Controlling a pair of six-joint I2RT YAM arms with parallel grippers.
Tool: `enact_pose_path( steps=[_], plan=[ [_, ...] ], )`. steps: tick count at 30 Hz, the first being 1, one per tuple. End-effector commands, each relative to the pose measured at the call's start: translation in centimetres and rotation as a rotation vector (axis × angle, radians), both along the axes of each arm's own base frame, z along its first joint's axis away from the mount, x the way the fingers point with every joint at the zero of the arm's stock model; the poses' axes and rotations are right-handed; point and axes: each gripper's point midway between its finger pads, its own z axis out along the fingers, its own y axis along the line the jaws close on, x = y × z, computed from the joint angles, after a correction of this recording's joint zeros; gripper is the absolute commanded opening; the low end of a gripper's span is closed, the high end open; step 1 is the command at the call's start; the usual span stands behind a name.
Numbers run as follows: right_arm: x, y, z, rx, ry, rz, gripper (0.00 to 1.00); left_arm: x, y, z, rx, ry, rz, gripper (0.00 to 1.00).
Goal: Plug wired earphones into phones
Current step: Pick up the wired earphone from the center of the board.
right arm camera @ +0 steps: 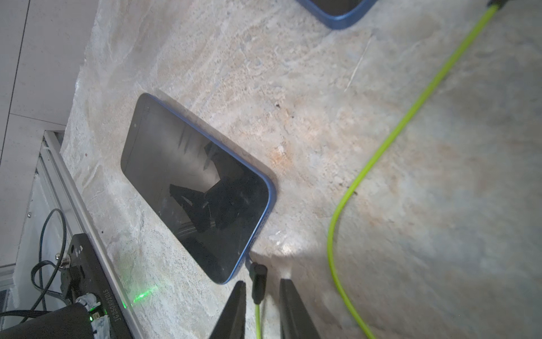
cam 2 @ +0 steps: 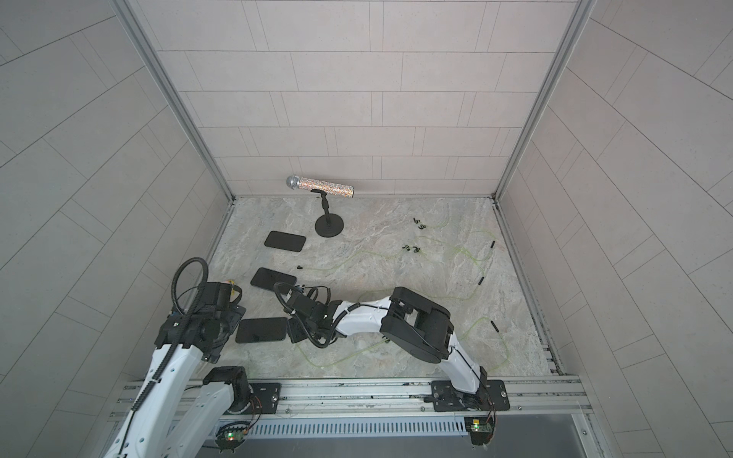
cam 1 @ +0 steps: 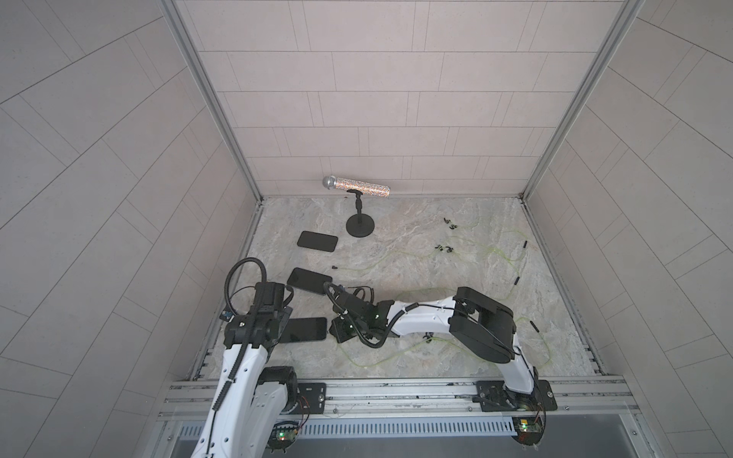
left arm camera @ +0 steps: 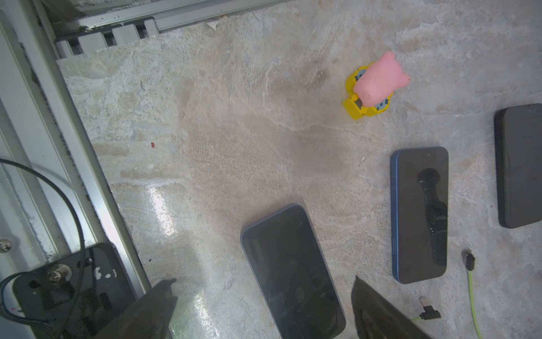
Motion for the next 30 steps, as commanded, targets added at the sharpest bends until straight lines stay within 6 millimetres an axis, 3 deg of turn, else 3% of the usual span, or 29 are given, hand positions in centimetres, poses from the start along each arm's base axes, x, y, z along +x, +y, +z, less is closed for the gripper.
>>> enact_pose_path(
  steps=[1, 19, 30],
  plan=[
    [0.0, 0.0, -0.8, -0.019, 0.016, -0.017, 0.24, -0.9, 0.7, 0.7, 0.036, 0.014, 0.033, 0.99],
    [-0.3, 0.8, -1.9, 0.008, 0.077, -0.032, 0.17, -1.2, 1.2, 1.1, 0.068, 0.017, 0.039, 0.99],
    [-0.2, 0.6, -1.2, 0.023, 0.066, -0.043, 0.17, -1.1, 1.3, 1.1, 0.074, 0.021, 0.042, 0.99]
  ],
)
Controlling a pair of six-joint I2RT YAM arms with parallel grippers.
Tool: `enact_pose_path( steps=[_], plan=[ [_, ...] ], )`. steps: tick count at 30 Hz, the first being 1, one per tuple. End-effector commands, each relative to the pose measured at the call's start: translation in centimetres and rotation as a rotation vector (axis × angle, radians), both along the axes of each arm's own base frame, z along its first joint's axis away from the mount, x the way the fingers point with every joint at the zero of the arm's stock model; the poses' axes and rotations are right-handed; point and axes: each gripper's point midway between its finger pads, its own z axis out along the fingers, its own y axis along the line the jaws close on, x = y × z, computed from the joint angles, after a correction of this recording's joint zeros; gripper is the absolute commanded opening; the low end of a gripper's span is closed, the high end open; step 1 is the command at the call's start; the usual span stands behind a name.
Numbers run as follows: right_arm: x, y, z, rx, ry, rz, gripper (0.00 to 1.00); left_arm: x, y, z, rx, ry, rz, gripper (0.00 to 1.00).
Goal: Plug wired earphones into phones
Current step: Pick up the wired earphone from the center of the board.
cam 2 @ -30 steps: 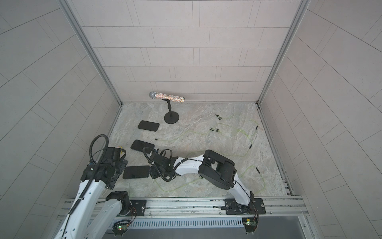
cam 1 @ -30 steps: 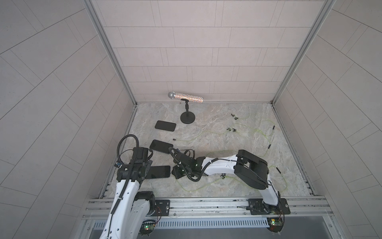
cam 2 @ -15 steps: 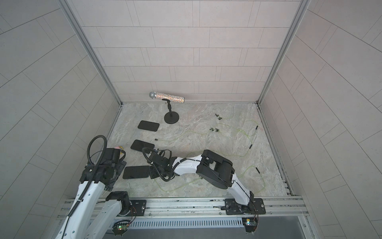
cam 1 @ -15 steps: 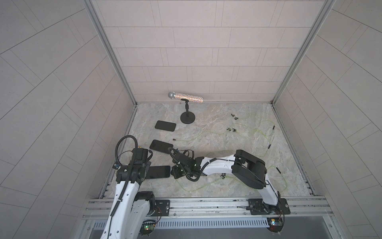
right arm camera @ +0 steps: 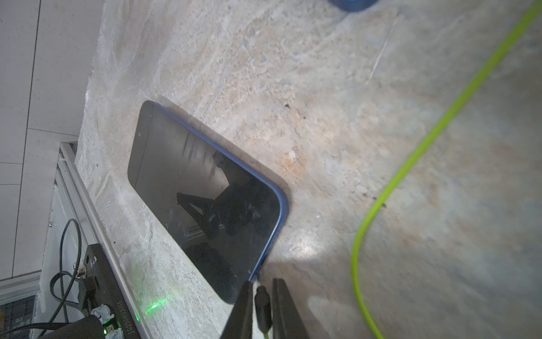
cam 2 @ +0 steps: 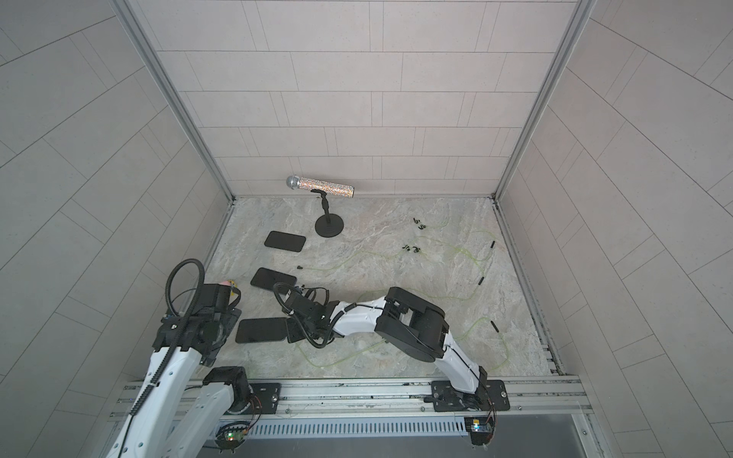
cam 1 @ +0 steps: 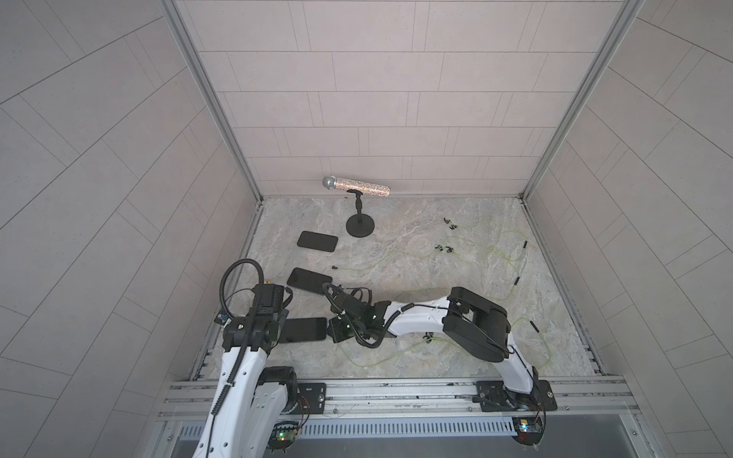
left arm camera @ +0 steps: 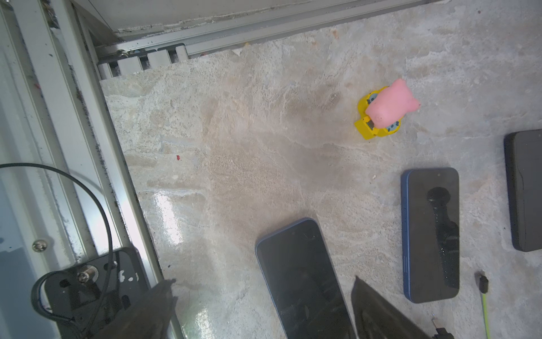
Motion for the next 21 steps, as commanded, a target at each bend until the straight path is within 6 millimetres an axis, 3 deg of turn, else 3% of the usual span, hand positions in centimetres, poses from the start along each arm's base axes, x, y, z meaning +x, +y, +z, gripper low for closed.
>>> enact_pose_path(
  steps=[1, 21],
  plan=[
    [0.0, -0.6, -0.5, -0.014, 0.008, -0.024, 0.17, -0.3, 0.3, 0.7, 0.022, 0.008, 0.009, 0.99],
    [0.8, -1.8, -0.4, 0.005, 0.007, -0.072, 0.21, -0.5, 0.3, 0.5, 0.019, 0.015, 0.011, 0.99]
  ],
)
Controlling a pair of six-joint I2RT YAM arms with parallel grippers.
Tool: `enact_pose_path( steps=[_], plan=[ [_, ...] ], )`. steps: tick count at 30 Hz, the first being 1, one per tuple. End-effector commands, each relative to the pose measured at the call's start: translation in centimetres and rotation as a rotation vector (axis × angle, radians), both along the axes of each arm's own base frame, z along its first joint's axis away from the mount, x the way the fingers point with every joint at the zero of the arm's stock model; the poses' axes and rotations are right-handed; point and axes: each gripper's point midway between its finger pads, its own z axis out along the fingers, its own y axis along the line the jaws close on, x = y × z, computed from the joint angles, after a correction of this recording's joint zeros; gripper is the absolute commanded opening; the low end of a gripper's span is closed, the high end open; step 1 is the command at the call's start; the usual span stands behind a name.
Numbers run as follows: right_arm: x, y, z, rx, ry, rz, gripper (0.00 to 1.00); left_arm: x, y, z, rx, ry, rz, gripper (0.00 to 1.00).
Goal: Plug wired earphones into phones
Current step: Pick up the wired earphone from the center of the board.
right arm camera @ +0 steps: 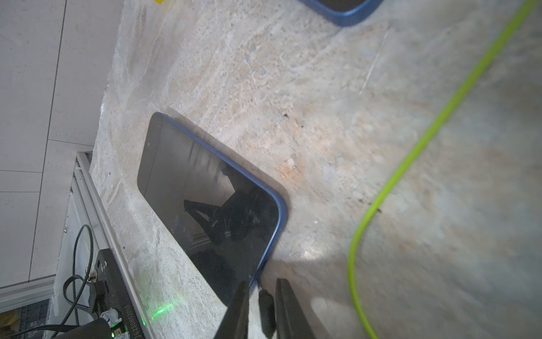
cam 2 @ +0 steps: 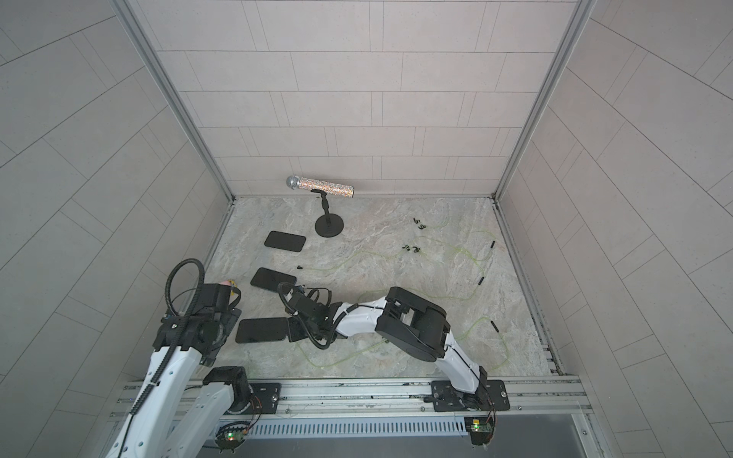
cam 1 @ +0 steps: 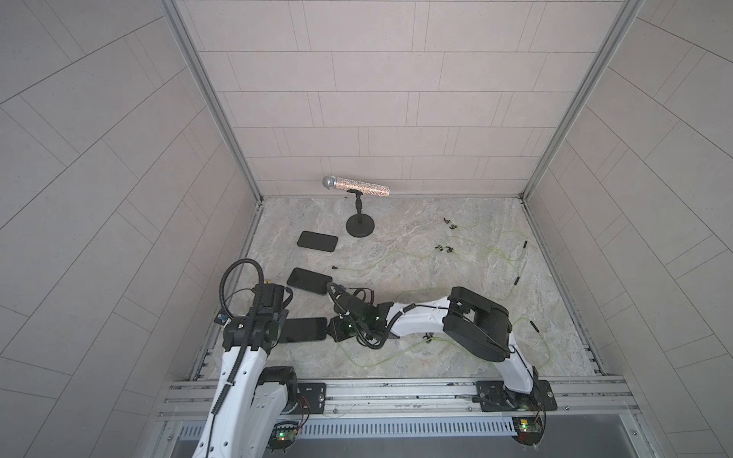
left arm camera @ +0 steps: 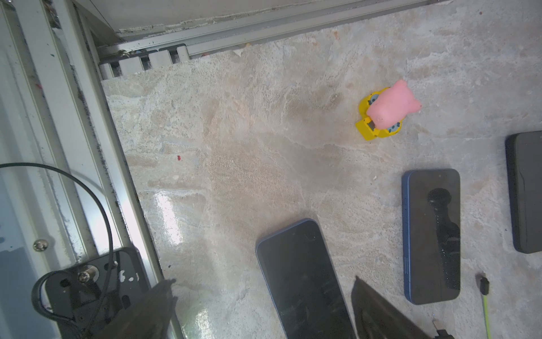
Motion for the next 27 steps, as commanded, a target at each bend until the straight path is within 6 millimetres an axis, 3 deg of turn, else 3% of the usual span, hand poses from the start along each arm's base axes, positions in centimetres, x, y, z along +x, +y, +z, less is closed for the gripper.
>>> enact_pose_path(
  steps=[1, 21, 27],
  plan=[
    [0.3, -1.5, -0.4, -0.042, 0.009, -0.046, 0.2, -0.5, 0.3, 0.5, 0.018, 0.016, 0.007, 0.99],
    [0.4, -1.7, -0.1, -0.024, 0.009, -0.05, 0.15, -0.6, 0.3, 0.4, 0.015, 0.018, 0.011, 0.99],
    [0.4, -1.9, 0.9, -0.014, -0.011, -0.046, 0.09, -0.3, -0.2, -0.1, -0.012, 0.014, -0.003, 0.99]
  ],
)
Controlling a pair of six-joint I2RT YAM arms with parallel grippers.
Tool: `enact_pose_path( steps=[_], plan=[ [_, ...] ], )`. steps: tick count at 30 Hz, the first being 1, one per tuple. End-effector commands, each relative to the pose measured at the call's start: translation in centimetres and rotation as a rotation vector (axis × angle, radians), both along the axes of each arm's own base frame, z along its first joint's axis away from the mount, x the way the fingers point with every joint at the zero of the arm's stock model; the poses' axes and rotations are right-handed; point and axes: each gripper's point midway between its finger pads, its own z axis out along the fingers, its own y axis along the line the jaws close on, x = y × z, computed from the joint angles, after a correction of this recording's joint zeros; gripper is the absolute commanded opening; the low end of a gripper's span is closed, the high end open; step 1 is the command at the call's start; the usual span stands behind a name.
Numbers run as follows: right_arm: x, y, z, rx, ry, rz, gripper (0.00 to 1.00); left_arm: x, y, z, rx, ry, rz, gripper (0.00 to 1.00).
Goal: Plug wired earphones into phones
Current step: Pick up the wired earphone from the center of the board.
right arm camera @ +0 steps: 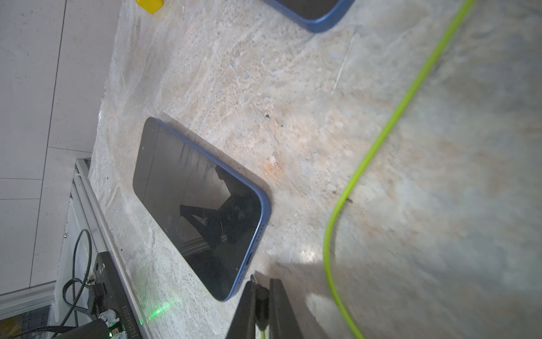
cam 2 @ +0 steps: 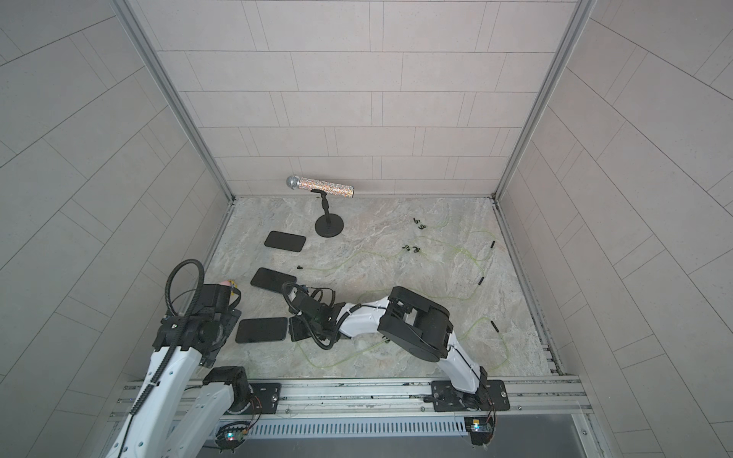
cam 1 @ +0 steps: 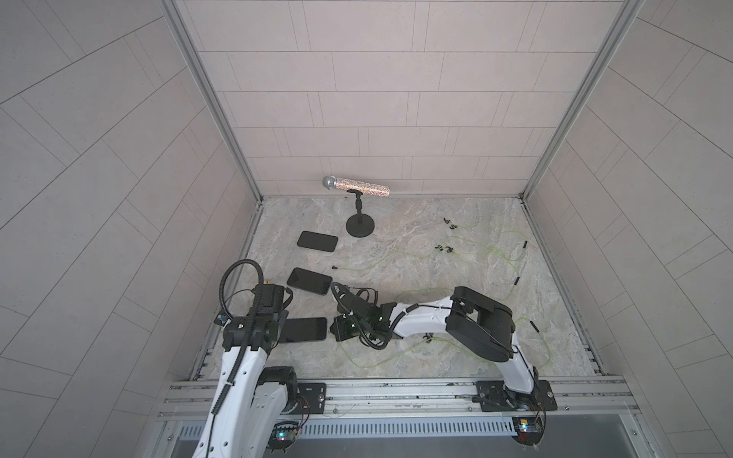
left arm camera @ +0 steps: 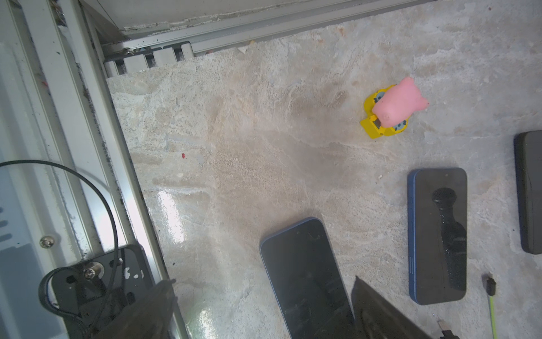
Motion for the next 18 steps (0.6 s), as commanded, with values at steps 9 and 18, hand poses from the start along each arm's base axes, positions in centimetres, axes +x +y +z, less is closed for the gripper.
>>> enact_pose_path(
  steps=[9, 18],
  plan=[
    [0.7, -3.3, 3.5, -0.018, -0.125, -0.026, 0.0, 1.9, -3.2, -1.3, -0.177, -0.006, -0.079, 1.0],
    [0.7, -5.4, 4.5, 0.052, -0.201, -0.055, 0.0, 0.8, -6.3, -5.7, -0.401, 0.13, 0.066, 1.0]
  ],
)
